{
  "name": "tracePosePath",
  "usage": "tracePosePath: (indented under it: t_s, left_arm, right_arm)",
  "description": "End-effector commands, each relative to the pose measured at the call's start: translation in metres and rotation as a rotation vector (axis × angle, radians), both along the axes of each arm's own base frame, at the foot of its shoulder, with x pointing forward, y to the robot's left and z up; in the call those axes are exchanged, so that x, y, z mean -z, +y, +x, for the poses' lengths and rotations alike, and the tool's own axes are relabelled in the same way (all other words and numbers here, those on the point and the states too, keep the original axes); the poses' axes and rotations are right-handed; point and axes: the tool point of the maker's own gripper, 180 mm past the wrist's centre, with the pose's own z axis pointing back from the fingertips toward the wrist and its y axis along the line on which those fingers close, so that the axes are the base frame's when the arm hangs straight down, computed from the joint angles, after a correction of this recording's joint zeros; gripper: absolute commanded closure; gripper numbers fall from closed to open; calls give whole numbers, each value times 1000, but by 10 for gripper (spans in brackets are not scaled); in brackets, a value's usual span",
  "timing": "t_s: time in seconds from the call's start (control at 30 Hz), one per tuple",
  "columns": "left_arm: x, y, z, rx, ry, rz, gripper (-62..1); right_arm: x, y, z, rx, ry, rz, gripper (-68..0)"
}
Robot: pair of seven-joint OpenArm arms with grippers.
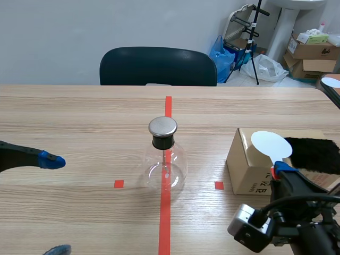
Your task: Do the electroscope experiment
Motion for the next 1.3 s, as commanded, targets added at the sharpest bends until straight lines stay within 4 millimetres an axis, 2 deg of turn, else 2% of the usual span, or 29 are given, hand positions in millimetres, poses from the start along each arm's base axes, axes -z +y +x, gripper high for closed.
tracePosePath:
  t_s: [0.0, 0.37, 0.6, 0.83, 1.27]
  left_arm:
    - [-7, -4, 0, 3, -7, -52, -623]
    - [-6, -5, -4, 4, 5, -56, -623]
    - [-5, -4, -4, 0, 12, -51, -623]
    - [-19, -1, 3, -30, 19, -122, -623]
    - [-27, 0, 5, -35, 11, -166, -623]
  right_arm:
    - [-14, -3, 5, 4, -73, -24, -9]
    - [5, -3, 8, 3, -31, -55, -9]
    - [6, -1, 8, -15, -28, -81, -9]
    - [5, -6, 9, 3, -30, -82, -9]
    - [4, -13, 10, 45, -32, -65, -12]
